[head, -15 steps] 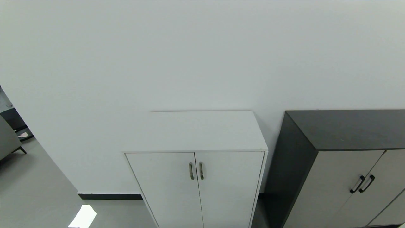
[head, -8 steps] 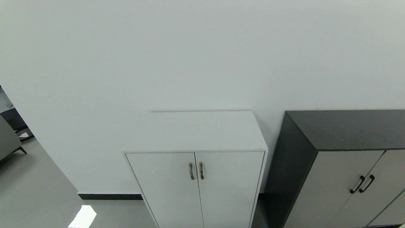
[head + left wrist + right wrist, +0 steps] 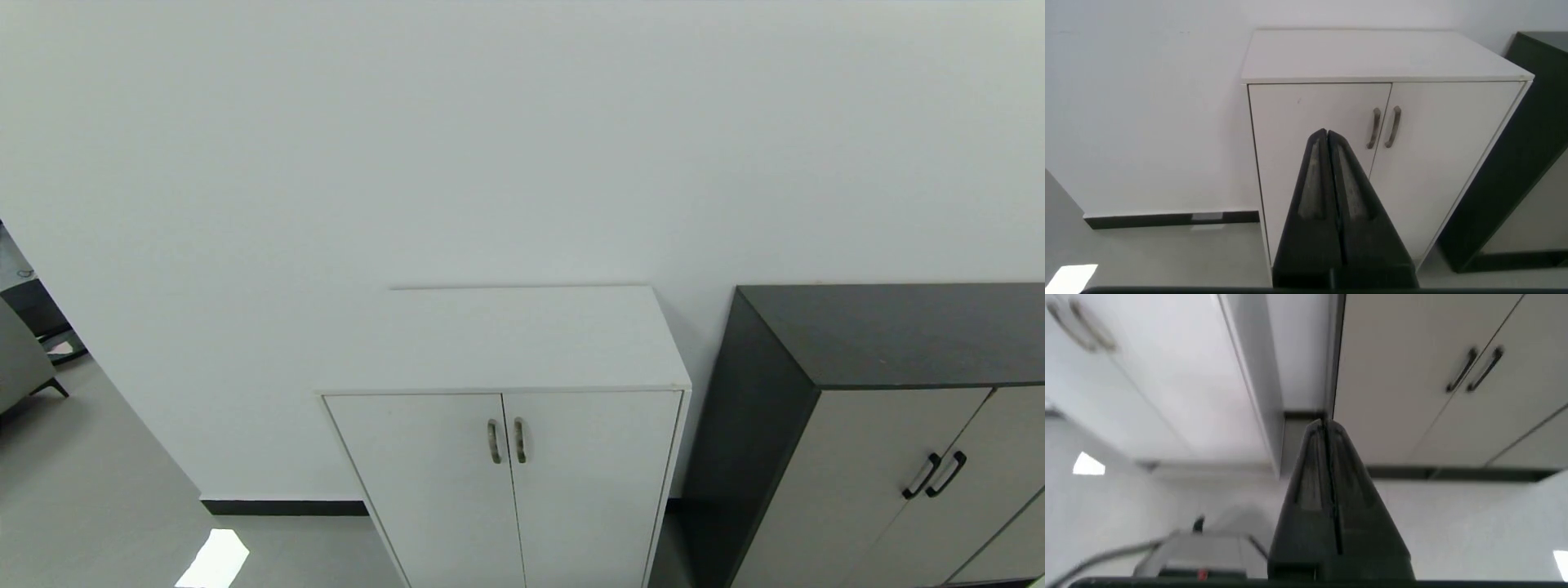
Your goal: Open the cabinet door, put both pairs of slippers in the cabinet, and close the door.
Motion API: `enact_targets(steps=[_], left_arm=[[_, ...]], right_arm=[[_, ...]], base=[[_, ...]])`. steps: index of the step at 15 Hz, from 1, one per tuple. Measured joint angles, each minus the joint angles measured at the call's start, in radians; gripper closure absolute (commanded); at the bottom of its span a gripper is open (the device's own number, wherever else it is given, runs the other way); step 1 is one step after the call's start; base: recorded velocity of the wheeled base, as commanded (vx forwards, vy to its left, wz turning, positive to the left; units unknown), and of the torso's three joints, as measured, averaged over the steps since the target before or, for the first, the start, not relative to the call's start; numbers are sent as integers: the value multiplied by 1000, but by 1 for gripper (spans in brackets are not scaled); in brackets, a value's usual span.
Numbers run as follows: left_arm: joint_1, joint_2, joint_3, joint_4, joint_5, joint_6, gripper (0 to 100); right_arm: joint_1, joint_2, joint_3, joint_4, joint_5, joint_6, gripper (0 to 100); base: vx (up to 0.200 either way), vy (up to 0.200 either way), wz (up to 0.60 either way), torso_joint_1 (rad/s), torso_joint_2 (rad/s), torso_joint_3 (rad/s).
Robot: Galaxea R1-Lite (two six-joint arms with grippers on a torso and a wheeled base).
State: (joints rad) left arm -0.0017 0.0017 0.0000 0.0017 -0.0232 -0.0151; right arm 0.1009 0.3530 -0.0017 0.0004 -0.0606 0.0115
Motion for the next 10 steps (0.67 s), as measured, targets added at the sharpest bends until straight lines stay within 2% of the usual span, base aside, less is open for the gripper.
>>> enact_targets(steps=[10], left_arm=[[0, 0, 0, 0, 0, 0, 100]], right_arm=[[-91, -305, 2, -1, 1, 0, 100]], base=[[0, 0, 0, 0, 0, 0]])
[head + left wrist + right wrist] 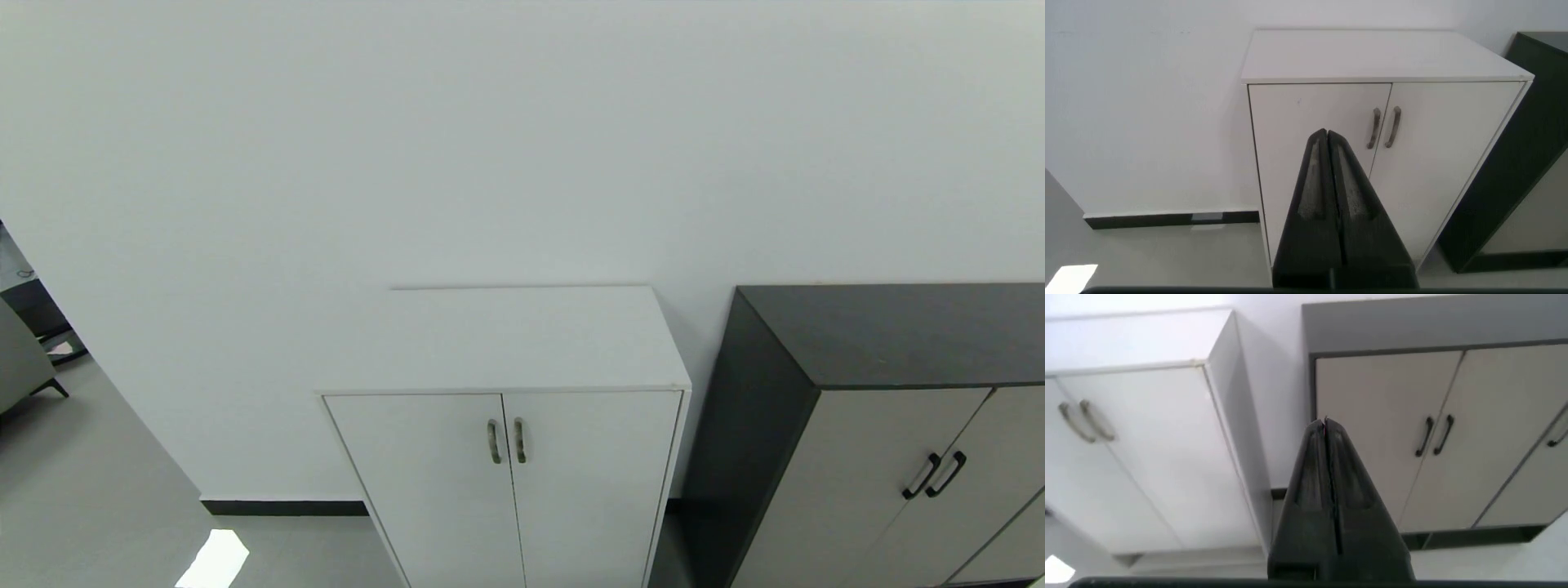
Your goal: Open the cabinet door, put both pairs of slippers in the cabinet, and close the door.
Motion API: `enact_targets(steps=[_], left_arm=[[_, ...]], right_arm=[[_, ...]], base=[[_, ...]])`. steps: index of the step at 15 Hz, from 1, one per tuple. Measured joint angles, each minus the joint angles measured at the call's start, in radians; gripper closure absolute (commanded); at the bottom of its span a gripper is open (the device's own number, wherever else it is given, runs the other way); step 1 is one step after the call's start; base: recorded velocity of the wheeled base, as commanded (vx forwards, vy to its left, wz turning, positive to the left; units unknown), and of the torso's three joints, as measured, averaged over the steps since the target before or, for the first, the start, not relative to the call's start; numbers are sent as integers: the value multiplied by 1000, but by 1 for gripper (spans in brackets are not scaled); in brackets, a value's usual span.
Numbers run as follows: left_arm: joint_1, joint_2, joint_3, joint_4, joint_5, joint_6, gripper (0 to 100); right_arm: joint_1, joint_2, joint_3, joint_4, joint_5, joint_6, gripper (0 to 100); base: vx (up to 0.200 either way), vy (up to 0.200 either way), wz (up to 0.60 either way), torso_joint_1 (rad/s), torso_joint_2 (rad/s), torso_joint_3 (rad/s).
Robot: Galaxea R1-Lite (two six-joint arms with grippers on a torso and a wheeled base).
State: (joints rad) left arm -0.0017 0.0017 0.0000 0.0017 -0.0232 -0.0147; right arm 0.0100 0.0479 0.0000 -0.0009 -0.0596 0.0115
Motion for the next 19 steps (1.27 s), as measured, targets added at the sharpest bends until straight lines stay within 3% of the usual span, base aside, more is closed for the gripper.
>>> enact_targets(steps=[19], left_arm=[[0, 0, 0, 0, -3, 9, 100]], right_arm=[[-15, -50, 0, -3, -1, 16, 100]], base=[[0, 0, 0, 0, 0, 0]])
